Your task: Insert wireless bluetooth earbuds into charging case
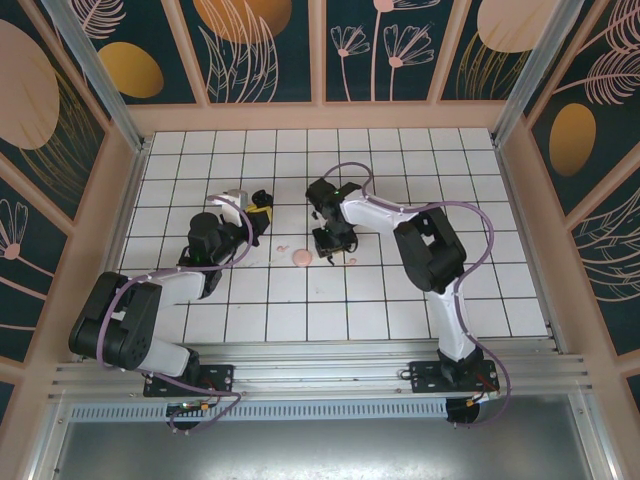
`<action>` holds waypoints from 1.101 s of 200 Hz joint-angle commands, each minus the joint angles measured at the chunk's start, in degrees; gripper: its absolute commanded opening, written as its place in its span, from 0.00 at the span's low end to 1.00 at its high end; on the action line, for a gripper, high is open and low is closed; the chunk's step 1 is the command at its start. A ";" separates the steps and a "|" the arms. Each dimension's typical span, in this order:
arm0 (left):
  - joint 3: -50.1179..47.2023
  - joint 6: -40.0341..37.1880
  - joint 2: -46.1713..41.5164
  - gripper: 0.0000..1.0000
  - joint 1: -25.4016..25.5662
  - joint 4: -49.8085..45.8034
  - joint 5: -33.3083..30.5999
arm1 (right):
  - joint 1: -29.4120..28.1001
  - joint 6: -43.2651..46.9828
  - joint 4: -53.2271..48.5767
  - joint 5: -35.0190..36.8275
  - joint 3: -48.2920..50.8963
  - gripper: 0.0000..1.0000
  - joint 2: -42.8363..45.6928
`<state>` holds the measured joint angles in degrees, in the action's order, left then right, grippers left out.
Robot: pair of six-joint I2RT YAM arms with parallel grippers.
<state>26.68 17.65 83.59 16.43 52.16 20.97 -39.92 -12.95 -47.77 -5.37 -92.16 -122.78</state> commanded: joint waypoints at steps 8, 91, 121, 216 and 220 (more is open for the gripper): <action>1.27 -0.93 -0.35 0.12 -0.36 0.40 1.03 | 2.44 -4.87 0.70 3.13 2.65 0.34 4.80; 1.12 -0.98 -1.06 0.12 -0.36 0.13 1.08 | 2.49 -3.23 -4.77 0.50 -0.86 0.39 4.38; 1.18 -1.26 -1.21 0.12 -0.37 -0.44 0.99 | 2.05 -5.41 -7.55 -0.91 -1.49 0.38 2.82; 1.51 -1.04 -0.40 0.12 -0.33 -0.05 1.62 | 1.00 -11.30 -4.35 -4.43 2.77 0.36 2.21; 1.50 -1.04 -0.40 0.12 -0.38 0.02 1.70 | 0.93 -11.39 -4.43 -4.17 2.84 0.36 2.10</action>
<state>26.68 17.63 83.59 16.43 51.77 21.19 -38.39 -22.09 -51.86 -9.52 -90.37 -119.22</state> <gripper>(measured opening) 0.178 0.363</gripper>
